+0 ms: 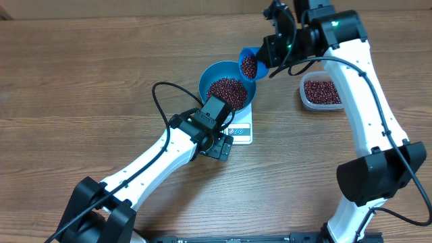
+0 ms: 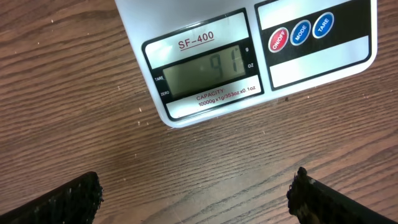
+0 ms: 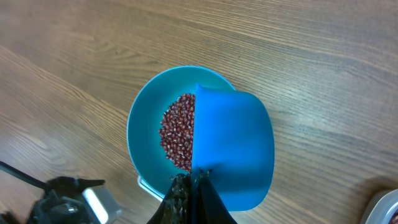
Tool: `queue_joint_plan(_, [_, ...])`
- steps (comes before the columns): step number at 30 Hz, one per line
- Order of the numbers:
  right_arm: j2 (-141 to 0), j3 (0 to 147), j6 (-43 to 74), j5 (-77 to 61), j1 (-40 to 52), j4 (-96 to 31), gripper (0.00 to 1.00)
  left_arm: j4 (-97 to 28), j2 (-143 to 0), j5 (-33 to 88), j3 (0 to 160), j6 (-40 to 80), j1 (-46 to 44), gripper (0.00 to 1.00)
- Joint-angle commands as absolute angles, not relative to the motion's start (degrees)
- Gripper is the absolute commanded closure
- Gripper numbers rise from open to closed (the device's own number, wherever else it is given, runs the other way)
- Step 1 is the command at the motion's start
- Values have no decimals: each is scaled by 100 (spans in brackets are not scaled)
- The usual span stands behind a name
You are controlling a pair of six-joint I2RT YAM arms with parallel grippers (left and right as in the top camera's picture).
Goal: Scoop item into bowl and weigh 150g on scale
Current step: 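Carry the bean-filled blue cup over the teal bowl with the right gripper, then tilt the blue cup to pour beans into the teal bowl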
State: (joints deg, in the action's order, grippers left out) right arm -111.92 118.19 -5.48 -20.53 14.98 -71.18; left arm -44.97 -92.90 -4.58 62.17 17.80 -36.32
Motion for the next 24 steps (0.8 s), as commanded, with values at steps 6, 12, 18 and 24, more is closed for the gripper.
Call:
queue_joint_plan(6, [-11037,11985,-1332,-1422,1903,-7076,96,-4491,-9295,-510,6160,1669,-3592,0])
queue_joint_plan(12, [-11039,11985,-1673,-1160,2137,-7052,96,-4497,-9295,-508,6160,1671,-3592,0])
queue_joint_plan(18, [-11039,11985,-1870,-768,2333,-6993,96,-4497,-9295,-510,6160,1667,-3592,0])
queue_joint_plan(24, [-11039,11985,-1870,-775,2412,-6899,96,-4493,-9295,-510,6160,1669,-3592,0])
